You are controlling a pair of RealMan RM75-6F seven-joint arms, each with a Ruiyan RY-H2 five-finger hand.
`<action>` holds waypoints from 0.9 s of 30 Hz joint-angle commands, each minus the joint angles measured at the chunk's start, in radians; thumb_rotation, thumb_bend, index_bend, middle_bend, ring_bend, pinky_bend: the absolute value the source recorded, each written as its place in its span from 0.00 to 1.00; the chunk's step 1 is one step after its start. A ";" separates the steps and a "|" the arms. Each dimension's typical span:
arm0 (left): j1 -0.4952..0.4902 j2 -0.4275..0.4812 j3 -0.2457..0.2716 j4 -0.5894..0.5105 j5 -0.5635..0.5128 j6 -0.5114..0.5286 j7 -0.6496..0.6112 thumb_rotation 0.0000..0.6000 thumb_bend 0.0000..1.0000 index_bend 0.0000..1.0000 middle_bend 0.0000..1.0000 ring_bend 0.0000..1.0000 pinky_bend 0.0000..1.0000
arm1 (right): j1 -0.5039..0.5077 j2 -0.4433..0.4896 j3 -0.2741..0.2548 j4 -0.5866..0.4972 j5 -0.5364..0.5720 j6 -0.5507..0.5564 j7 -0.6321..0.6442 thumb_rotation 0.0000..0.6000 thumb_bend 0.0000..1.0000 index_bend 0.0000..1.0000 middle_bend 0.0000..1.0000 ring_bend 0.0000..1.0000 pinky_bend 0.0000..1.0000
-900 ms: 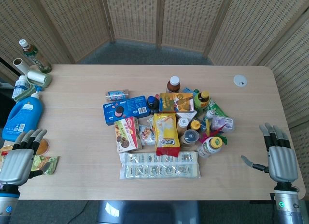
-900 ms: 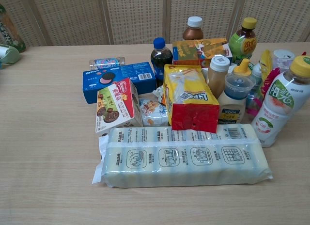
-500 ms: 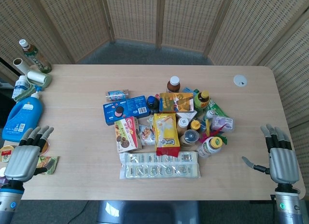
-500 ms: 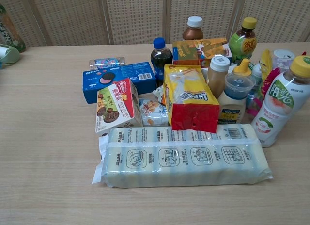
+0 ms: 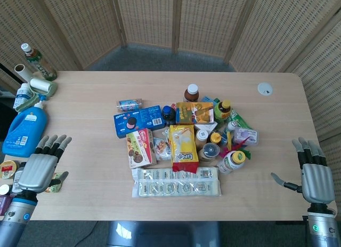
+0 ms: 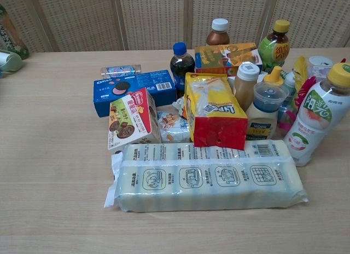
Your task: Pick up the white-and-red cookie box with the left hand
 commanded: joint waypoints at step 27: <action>-0.537 -0.274 -0.131 0.316 -0.279 -0.537 0.176 0.73 0.29 0.00 0.00 0.00 0.00 | -0.104 0.054 -0.013 -0.006 0.030 0.096 0.032 0.57 0.15 0.00 0.00 0.00 0.00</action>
